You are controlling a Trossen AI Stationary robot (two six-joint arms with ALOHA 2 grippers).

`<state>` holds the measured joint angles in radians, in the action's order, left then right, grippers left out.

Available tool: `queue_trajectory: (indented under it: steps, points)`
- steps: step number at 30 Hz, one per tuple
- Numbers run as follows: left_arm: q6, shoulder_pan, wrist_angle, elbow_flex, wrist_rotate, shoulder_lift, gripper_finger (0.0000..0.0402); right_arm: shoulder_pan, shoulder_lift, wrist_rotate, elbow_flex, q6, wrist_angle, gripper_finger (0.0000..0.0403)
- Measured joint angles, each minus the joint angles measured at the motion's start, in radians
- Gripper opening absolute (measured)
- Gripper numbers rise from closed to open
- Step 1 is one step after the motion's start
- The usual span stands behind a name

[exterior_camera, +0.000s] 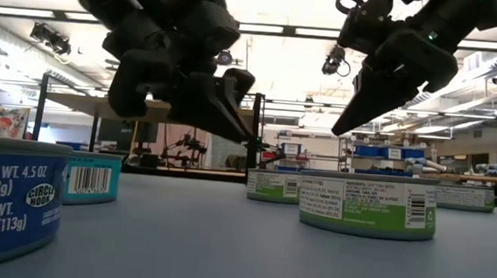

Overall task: Stack canned seafood by type on shelf
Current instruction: Stack the green white tuna can on top of the green white tuna can on the shelf

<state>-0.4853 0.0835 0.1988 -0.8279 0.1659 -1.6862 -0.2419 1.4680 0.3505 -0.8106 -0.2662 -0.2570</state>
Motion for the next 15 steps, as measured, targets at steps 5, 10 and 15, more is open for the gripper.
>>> queue_trajectory:
  steps: [5, 10, 15]
  points:
    - [-0.064, 0.012, -0.009, -0.044, -0.085, -0.049, 0.0078, 0.001, 0.004, 0.002, 0.002, 0.002, 0.012, 0.0006]
    - [-0.163, 0.029, -0.009, -0.054, -0.146, -0.083, 0.0083, 0.001, 0.004, 0.004, 0.002, 0.013, 0.025, 0.0006]
    - [-0.263, 0.044, -0.011, -0.054, -0.219, -0.110, 0.0083, 0.001, 0.004, 0.013, 0.002, 0.024, 0.035, 0.0007]
